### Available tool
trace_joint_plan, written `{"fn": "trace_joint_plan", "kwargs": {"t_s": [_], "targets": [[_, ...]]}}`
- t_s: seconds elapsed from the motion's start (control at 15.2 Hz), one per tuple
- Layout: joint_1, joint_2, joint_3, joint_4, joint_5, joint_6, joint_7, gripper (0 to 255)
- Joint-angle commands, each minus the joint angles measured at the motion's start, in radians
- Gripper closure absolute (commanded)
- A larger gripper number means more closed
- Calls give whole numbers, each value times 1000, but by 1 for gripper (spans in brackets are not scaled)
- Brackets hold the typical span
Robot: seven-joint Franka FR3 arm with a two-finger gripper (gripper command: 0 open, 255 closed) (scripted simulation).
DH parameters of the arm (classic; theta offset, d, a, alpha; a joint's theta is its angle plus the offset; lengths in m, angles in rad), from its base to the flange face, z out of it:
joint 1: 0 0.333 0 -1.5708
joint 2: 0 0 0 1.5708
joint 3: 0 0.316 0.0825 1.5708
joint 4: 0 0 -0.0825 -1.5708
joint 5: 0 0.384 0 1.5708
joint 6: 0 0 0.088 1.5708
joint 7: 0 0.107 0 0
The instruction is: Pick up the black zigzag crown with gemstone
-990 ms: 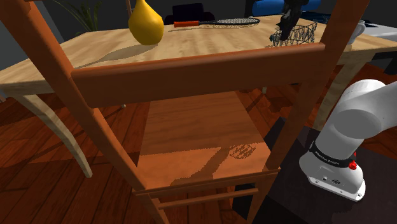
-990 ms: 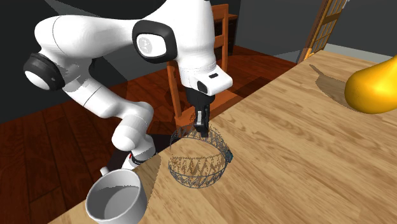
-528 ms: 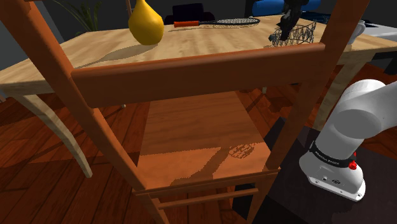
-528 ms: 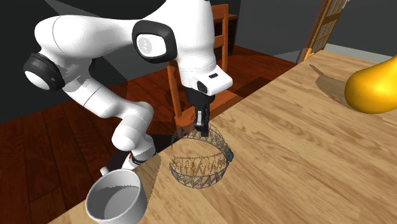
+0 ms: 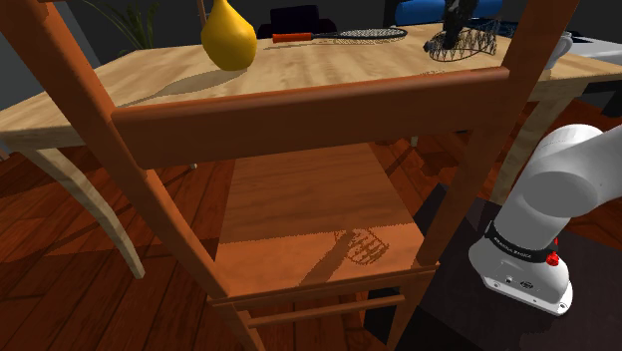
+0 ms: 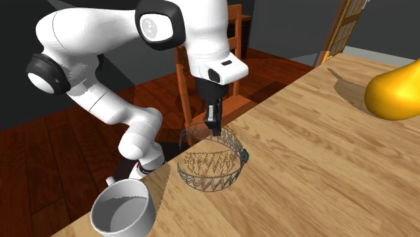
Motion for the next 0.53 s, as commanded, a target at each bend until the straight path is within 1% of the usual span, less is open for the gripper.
{"fn": "trace_joint_plan", "kwargs": {"t_s": [0.0, 0.4, 0.46], "targets": [[2, 14, 1, 39, 3, -24, -3, 255], [7, 54, 6, 150, 11, -96, -10, 255], [8, 55, 7, 153, 11, -98, -11, 255]]}}
